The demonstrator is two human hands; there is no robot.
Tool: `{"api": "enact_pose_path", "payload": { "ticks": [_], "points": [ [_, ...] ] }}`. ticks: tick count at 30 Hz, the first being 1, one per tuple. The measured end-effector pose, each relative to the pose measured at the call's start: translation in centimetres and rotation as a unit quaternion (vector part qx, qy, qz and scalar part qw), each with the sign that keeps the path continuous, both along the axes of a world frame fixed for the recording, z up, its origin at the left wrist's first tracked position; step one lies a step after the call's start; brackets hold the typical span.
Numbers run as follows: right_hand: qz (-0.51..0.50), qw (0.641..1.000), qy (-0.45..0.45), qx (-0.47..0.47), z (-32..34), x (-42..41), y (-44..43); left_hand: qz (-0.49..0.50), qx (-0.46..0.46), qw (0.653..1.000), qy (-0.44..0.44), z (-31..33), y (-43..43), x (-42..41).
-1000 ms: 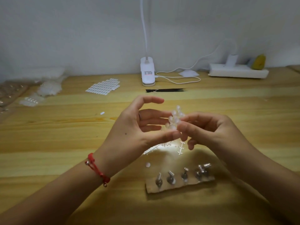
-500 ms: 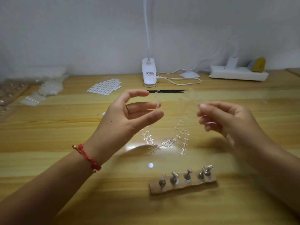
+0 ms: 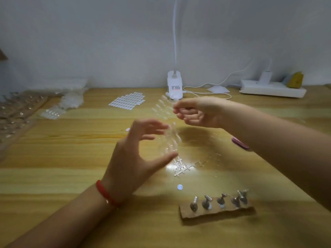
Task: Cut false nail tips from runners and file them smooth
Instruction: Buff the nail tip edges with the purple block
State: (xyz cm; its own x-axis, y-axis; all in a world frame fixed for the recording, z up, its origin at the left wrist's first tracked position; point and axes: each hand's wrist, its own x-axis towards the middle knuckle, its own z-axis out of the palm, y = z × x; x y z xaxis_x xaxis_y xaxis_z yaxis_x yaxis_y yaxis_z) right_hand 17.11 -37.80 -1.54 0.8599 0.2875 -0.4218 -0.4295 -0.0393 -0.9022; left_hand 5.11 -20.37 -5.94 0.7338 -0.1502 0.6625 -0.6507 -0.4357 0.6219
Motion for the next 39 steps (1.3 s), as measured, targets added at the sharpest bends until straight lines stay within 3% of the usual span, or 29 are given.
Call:
{"api": "enact_pose_path", "payload": {
  "ticks": [2, 4, 6, 8, 11, 15, 18, 20, 22, 24, 26, 32, 39],
  "points": [
    [0.038, 0.999, 0.014, -0.017, 0.1, 0.6, 2.0, -0.032, 0.077, 0.985, -0.154, -0.3, -0.3, -0.2],
    [0.056, 0.998, 0.029, -0.008, 0.4, 1.0, 3.7, -0.058, 0.082, 0.976, -0.196, -0.4, -0.6, -0.3],
    [0.047, 0.998, 0.024, -0.018, 1.0, 0.9, 4.8, -0.050, 0.072, 0.982, -0.168, -0.5, -0.5, -0.4],
    [0.049, 0.996, -0.040, -0.066, 1.4, 0.4, 4.6, -0.017, 0.057, 0.991, -0.116, -0.7, 0.0, -0.4],
    [0.146, 0.978, -0.108, -0.098, 2.3, -1.9, 2.6, 0.043, 0.028, 0.998, -0.048, -0.5, 0.4, -0.1],
    [0.246, 0.953, -0.144, -0.098, 2.0, -6.9, -0.8, 0.036, 0.058, 0.997, -0.038, -0.5, -0.3, 0.0],
    [0.170, 0.956, -0.213, -0.104, 0.6, -9.1, -2.2, -0.005, 0.090, 0.995, -0.047, -0.3, -0.9, -0.3],
    [0.095, 0.966, -0.229, -0.078, -0.1, -9.9, -3.2, 0.009, 0.080, 0.997, -0.005, -0.2, -1.3, -0.6],
    [0.024, 0.970, -0.238, -0.036, -0.8, -10.4, -4.5, 0.029, -0.002, 0.992, 0.123, 0.2, -1.9, -1.0],
    [-0.023, 0.969, -0.244, 0.002, -1.4, -10.9, -5.4, 0.000, -0.119, 0.952, 0.282, 0.6, -2.7, -0.9],
    [-0.040, 0.967, -0.252, 0.022, -2.0, -11.2, -5.8, -0.029, -0.187, 0.910, 0.370, 0.7, -3.7, -0.5],
    [-0.032, 0.967, -0.252, 0.037, -3.0, -12.0, -5.9, -0.022, -0.244, 0.902, 0.355, 0.6, -5.0, -0.3],
    [-0.086, 0.970, -0.227, 0.005, -2.9, -11.8, -5.6, -0.035, -0.202, 0.929, 0.307, 0.4, -5.5, -0.3]
  ]
}}
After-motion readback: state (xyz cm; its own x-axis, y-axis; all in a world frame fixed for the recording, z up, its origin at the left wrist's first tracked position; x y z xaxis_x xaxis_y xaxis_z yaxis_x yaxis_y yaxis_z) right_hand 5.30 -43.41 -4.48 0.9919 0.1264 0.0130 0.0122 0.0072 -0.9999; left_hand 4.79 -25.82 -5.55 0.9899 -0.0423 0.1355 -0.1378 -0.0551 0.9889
